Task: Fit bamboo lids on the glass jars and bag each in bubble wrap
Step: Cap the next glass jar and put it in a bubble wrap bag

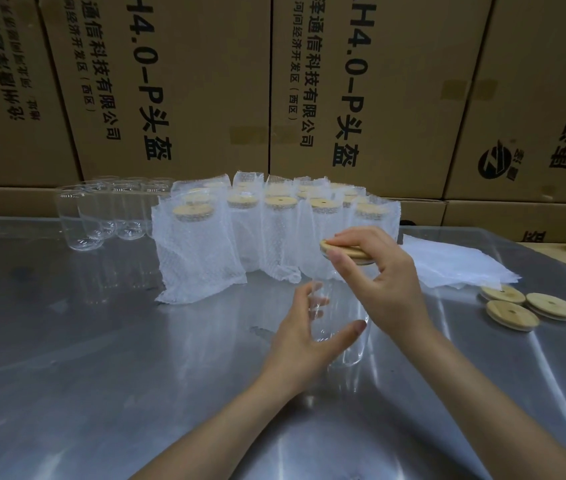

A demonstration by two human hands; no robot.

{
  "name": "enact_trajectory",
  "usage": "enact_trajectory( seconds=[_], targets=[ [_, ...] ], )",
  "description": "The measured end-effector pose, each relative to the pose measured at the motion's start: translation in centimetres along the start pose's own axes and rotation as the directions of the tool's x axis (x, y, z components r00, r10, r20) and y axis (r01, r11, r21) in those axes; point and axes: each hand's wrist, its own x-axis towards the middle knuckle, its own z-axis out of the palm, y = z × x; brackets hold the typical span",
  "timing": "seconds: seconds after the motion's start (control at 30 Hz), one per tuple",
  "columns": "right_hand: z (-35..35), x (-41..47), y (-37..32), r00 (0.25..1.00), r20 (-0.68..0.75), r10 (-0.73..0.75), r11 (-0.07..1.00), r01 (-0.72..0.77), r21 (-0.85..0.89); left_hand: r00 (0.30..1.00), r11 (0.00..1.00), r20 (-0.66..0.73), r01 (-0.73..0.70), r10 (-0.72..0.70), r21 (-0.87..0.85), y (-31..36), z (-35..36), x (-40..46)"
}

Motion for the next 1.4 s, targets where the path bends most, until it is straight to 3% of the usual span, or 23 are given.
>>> enact_trajectory(
  seconds=[0.23, 0.5, 0.57, 0.63, 0.7, 0.8, 0.87, 0.97, 1.2, 1.4],
  targets=[
    [-0.1, -0.3, 0.4, 0.991, -0.006, -0.134, 0.977, 0.131, -0.171, 1.0, 1.0, 0.006, 0.005, -0.004, -0.016, -0.2, -0.1, -0.1],
    [0.2, -1.5, 1.5, 0.996, -0.021, -0.09, 0.993, 0.088, -0.076, 1.0, 0.999, 0.015, 0.01, -0.009, -0.033, 0.2, -0.1, -0.3],
    [0.0, -2.0, 2.7, 0.997, -0.072, 0.04, 0.998, -0.037, 0.047, 1.0, 0.999, 0.009, 0.015, -0.014, -0.029, 0.3, -0.1, -0.4],
    [-0.8, -2.3, 5.1, 0.95, -0.155, 0.27, 0.961, -0.255, 0.11, 1.0, 0.999, 0.008, 0.014, -0.014, -0.031, 0.4, -0.2, -0.5],
    [-2.1, -2.6, 8.7, 0.87, -0.159, 0.467, 0.873, -0.482, -0.074, 1.0, 1.0, 0.013, 0.01, -0.01, -0.028, 0.5, -0.3, -0.5],
    [-3.4, -2.8, 13.1, 0.673, -0.157, 0.723, 0.6, -0.724, -0.34, 1.0, 1.0, 0.025, 0.012, -0.011, -0.025, 0.7, -0.4, -0.6],
    [-3.5, -2.5, 14.7, 0.631, -0.178, 0.755, 0.554, -0.759, -0.342, 1.0, 1.0, 0.03, 0.01, -0.01, -0.019, 0.8, -0.5, -0.7],
    [-3.8, -1.4, 16.1, 0.629, -0.179, 0.757, 0.551, -0.761, -0.343, 1.0, 1.0, 0.03, 0.005, -0.005, -0.012, 0.7, -0.5, -0.6],
    [-4.4, -0.2, 18.6, 0.659, -0.177, 0.731, 0.498, -0.692, -0.522, 0.998, 1.0, 0.065, -0.002, 0.003, -0.02, 0.2, -0.3, -0.2],
    [-4.2, 0.1, 19.3, 0.589, -0.174, 0.79, 0.358, -0.672, -0.648, 0.998, 1.0, 0.055, -0.009, 0.011, -0.025, -0.1, -0.1, 0.0]
  ],
)
